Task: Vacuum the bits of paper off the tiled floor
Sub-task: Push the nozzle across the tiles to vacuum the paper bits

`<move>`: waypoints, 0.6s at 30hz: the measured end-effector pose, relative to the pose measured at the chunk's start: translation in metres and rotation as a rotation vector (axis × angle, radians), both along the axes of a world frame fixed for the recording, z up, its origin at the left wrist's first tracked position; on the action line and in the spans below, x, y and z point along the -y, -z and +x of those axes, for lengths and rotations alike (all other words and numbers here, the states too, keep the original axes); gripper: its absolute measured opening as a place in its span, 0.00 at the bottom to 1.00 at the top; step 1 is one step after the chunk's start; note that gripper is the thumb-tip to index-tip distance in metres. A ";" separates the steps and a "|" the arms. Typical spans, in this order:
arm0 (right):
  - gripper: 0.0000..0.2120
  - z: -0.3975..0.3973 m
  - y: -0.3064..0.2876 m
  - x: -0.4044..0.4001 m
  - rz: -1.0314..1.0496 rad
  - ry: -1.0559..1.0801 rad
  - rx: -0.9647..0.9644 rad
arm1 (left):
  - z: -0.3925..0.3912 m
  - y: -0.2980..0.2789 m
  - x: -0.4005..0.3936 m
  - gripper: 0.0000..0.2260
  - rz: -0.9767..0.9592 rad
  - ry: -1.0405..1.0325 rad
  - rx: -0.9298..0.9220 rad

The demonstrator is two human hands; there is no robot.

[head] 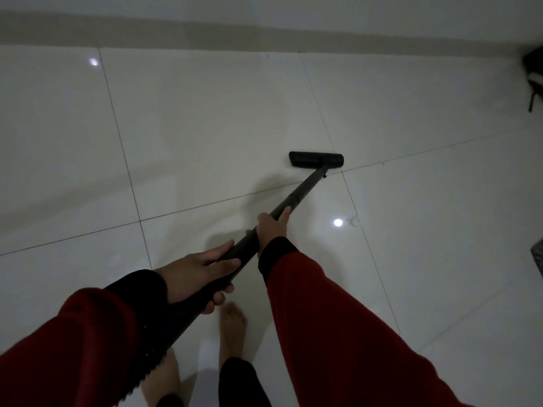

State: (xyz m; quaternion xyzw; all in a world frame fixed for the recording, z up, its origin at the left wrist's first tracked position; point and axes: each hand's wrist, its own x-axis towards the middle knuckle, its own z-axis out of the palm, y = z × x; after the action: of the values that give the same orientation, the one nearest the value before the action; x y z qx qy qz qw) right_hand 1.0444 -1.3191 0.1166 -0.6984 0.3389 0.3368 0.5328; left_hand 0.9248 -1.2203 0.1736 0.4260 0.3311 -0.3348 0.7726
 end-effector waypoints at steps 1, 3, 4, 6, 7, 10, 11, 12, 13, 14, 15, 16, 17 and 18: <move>0.37 -0.004 0.000 0.001 0.003 0.005 -0.001 | -0.003 0.000 0.000 0.26 0.003 0.005 -0.001; 0.37 -0.013 -0.002 -0.001 0.011 0.011 0.000 | -0.010 -0.001 -0.003 0.26 0.011 0.018 -0.002; 0.37 -0.017 -0.003 -0.003 0.018 0.015 0.002 | -0.014 -0.002 -0.005 0.26 0.019 0.025 0.003; 0.37 -0.024 -0.008 -0.009 0.036 0.014 -0.002 | -0.022 -0.005 -0.009 0.25 0.033 0.026 0.009; 0.36 -0.028 -0.011 -0.013 0.046 0.010 -0.008 | -0.026 -0.007 -0.011 0.25 0.039 0.019 0.006; 0.37 -0.037 -0.016 -0.025 0.089 -0.019 -0.019 | -0.038 -0.012 -0.020 0.26 0.056 -0.001 0.005; 0.37 -0.040 -0.017 -0.029 0.097 -0.038 -0.020 | -0.042 -0.014 -0.022 0.26 0.056 -0.010 0.006; 0.37 -0.043 -0.019 -0.032 0.103 -0.056 -0.022 | -0.046 -0.014 -0.024 0.26 0.058 -0.018 0.009; 0.37 -0.046 -0.020 -0.035 0.107 -0.074 -0.023 | -0.050 -0.015 -0.025 0.27 0.058 -0.024 0.010; 0.37 -0.050 -0.020 -0.037 0.109 -0.090 -0.024 | -0.055 -0.016 -0.025 0.27 0.059 -0.028 0.014; 0.37 -0.054 -0.021 -0.038 0.113 -0.107 -0.025 | -0.061 -0.017 -0.026 0.27 0.056 -0.037 0.021; 0.37 -0.059 -0.023 -0.039 0.103 -0.130 -0.028 | -0.067 -0.018 -0.025 0.30 0.041 -0.046 0.032; 0.37 -0.065 -0.024 -0.038 0.097 -0.149 -0.037 | -0.074 -0.018 -0.024 0.35 0.026 -0.052 0.042; 0.36 -0.072 -0.026 -0.037 0.089 -0.170 -0.045 | -0.082 -0.017 -0.022 0.40 0.021 -0.053 0.040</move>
State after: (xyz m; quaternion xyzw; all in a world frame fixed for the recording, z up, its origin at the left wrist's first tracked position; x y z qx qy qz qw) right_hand 0.9727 -1.2822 0.1423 -0.6925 0.2750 0.4109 0.5253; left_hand 0.8427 -1.1980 0.1903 0.4319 0.3302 -0.3018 0.7832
